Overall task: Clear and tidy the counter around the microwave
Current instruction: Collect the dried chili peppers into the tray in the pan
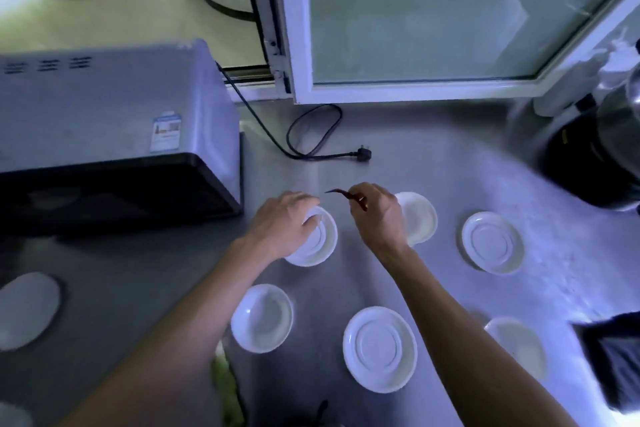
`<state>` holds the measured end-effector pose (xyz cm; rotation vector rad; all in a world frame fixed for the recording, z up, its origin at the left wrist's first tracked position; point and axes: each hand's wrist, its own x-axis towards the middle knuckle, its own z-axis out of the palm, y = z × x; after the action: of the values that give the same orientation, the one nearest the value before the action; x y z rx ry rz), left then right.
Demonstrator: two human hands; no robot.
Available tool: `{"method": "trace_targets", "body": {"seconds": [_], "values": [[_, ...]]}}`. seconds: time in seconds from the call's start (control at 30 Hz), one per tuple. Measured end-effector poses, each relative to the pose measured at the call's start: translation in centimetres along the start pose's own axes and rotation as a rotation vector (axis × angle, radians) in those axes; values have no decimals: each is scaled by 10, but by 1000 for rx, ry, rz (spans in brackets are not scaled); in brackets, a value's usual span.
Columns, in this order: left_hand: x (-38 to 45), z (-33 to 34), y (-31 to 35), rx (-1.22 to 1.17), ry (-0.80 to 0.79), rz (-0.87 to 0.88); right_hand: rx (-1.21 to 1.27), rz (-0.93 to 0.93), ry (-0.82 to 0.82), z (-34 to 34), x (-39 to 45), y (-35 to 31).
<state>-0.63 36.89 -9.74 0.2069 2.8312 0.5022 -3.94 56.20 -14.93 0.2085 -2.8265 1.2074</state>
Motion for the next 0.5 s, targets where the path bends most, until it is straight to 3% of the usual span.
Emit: {"method": "trace_targets", "body": {"seconds": [0.5], "values": [[-274,-5,-140,-58,201,-271,52,-242,-206,118,-158,-178]]}}
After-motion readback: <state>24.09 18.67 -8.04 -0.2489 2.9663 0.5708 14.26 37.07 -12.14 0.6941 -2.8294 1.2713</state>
